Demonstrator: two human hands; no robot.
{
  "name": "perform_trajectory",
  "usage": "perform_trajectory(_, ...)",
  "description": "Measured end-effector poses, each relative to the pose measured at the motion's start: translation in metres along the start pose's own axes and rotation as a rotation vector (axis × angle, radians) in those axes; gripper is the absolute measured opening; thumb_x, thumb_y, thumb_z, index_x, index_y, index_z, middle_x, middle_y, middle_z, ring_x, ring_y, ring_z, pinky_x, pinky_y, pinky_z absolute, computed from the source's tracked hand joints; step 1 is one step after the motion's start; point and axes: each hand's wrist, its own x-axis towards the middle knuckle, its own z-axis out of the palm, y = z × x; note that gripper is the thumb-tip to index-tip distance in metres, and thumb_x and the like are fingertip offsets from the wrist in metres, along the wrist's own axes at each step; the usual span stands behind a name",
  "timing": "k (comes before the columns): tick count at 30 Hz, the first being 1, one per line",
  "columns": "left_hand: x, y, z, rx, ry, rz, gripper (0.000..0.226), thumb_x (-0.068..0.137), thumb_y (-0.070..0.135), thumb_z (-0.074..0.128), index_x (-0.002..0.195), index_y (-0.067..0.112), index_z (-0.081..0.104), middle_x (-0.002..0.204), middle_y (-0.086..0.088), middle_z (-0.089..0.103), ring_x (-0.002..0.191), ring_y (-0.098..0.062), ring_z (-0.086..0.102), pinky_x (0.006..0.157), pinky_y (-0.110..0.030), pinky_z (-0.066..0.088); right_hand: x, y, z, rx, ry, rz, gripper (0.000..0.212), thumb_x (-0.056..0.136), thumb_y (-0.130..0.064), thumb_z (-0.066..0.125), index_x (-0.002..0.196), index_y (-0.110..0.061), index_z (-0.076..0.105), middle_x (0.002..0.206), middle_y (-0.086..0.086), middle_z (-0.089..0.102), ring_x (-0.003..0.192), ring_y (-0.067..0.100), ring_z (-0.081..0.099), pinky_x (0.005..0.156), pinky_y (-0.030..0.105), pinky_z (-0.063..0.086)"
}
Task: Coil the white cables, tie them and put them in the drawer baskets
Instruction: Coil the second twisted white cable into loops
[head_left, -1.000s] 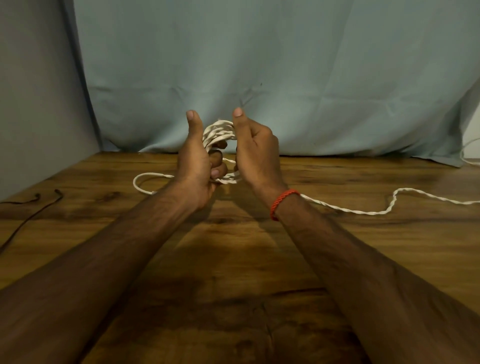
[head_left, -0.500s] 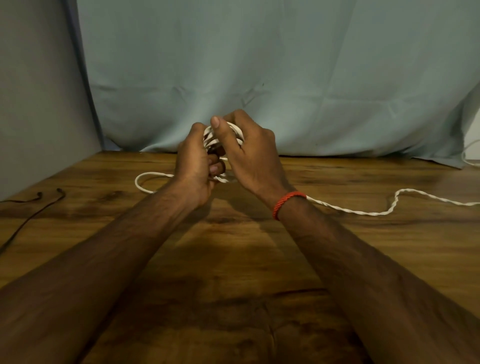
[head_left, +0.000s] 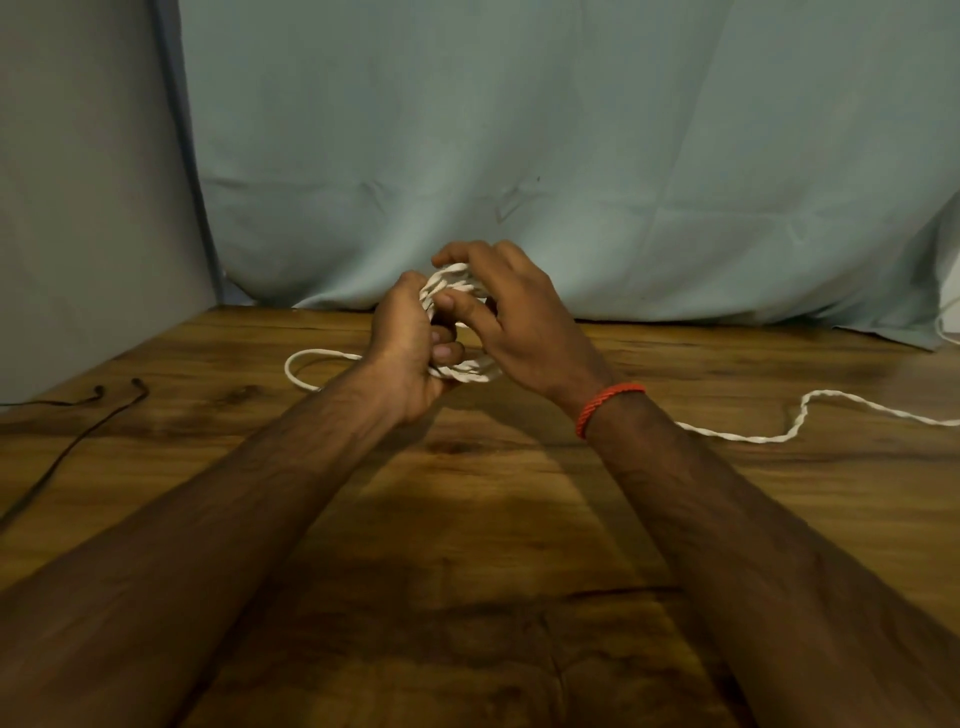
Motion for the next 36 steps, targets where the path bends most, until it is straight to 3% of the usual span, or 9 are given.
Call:
perform_trajectory(4, 0.001, -0.001, 0.0, 0.078, -0.038, 0.005, 0.039, 0.1, 0.04, 0.035, 0.072, 0.02, 0.052, 0.049, 0.004, 0.029, 0.041, -0.009, 0.023, 0.054, -0.027, 0.021, -0.001, 0.001, 0.001, -0.031, 0.052, -0.019, 0.026, 0.105, -0.037, 0.044, 0.114, -0.018, 0.06, 0.101, 0.005, 0.059, 0.092, 0.012, 0.055, 0.077, 0.022, 0.041)
perform_trajectory(7, 0.001, -0.005, 0.002, 0.074, -0.052, 0.084, 0.038, 0.104, 0.037, 0.032, 0.078, 0.018, 0.052, 0.045, 0.007, 0.038, 0.041, -0.008, 0.024, 0.047, -0.024, 0.02, 0.0, 0.0, 0.002, -0.039, 0.104, -0.044, 0.027, 0.107, -0.033, 0.038, 0.102, -0.015, 0.058, 0.089, 0.001, 0.059, 0.083, 0.013, 0.053, 0.073, 0.031, 0.044)
perform_trajectory(11, -0.002, -0.009, 0.005, 0.041, -0.104, 0.113, 0.041, 0.105, 0.034, 0.03, 0.074, 0.017, 0.052, 0.043, 0.009, 0.043, 0.04, -0.006, 0.026, 0.04, -0.02, 0.02, 0.0, -0.001, 0.0, -0.049, 0.158, -0.056, 0.027, 0.105, -0.028, 0.04, 0.093, -0.009, 0.055, 0.079, 0.004, 0.058, 0.073, 0.021, 0.054, 0.068, 0.045, 0.047)
perform_trajectory(16, 0.002, -0.009, 0.004, 0.016, -0.08, 0.126, 0.042, 0.104, 0.034, 0.032, 0.071, 0.017, 0.052, 0.043, 0.007, 0.039, 0.038, -0.005, 0.026, 0.038, -0.019, 0.02, 0.0, -0.006, 0.002, -0.004, 0.194, -0.045, 0.022, 0.104, -0.022, 0.043, 0.092, -0.01, 0.056, 0.075, 0.001, 0.057, 0.07, 0.017, 0.053, 0.067, 0.043, 0.047)
perform_trajectory(20, 0.006, -0.001, 0.002, 0.013, -0.041, 0.11, 0.042, 0.1, 0.037, 0.037, 0.064, 0.019, 0.048, 0.045, 0.007, 0.036, 0.042, -0.007, 0.023, 0.047, -0.024, 0.018, 0.0, -0.008, 0.006, 0.005, 0.227, -0.059, 0.023, 0.105, -0.023, 0.045, 0.115, -0.013, 0.063, 0.091, 0.003, 0.065, 0.085, 0.015, 0.06, 0.077, 0.038, 0.051)
perform_trajectory(23, 0.008, 0.006, -0.002, -0.098, -0.049, 0.09, 0.044, 0.099, 0.036, 0.038, 0.059, 0.019, 0.046, 0.045, 0.007, 0.035, 0.035, -0.006, 0.024, 0.035, -0.019, 0.022, -0.004, -0.01, 0.01, 0.007, 0.213, -0.036, 0.034, 0.105, -0.029, 0.047, 0.137, -0.022, 0.054, 0.106, 0.004, 0.062, 0.091, 0.015, 0.062, 0.084, 0.036, 0.052)
perform_trajectory(29, 0.001, 0.006, -0.001, -0.171, -0.07, -0.022, 0.052, 0.102, 0.039, 0.036, 0.056, 0.019, 0.047, 0.042, 0.007, 0.034, 0.029, -0.006, 0.023, 0.036, -0.012, 0.023, -0.002, -0.004, 0.012, -0.224, 0.102, -0.042, 0.049, 0.101, -0.047, 0.034, 0.146, -0.032, 0.046, 0.101, 0.004, 0.054, 0.083, 0.026, 0.062, 0.076, 0.045, 0.055)
perform_trajectory(32, 0.001, 0.005, 0.001, -0.106, -0.072, -0.038, 0.052, 0.099, 0.038, 0.037, 0.051, 0.021, 0.046, 0.04, 0.008, 0.031, 0.032, -0.007, 0.022, 0.052, -0.021, 0.021, -0.001, 0.001, 0.006, -0.244, 0.067, -0.026, 0.043, 0.104, -0.044, 0.037, 0.145, -0.035, 0.046, 0.098, 0.005, 0.053, 0.081, 0.029, 0.062, 0.076, 0.046, 0.055)
perform_trajectory(36, 0.002, 0.001, 0.004, -0.105, -0.091, -0.032, 0.047, 0.097, 0.037, 0.04, 0.054, 0.022, 0.047, 0.042, 0.007, 0.033, 0.036, -0.006, 0.026, 0.056, -0.021, 0.02, 0.0, 0.003, 0.0, -0.253, 0.052, -0.025, 0.038, 0.105, -0.043, 0.038, 0.14, -0.036, 0.048, 0.093, 0.006, 0.051, 0.078, 0.024, 0.059, 0.074, 0.044, 0.055)
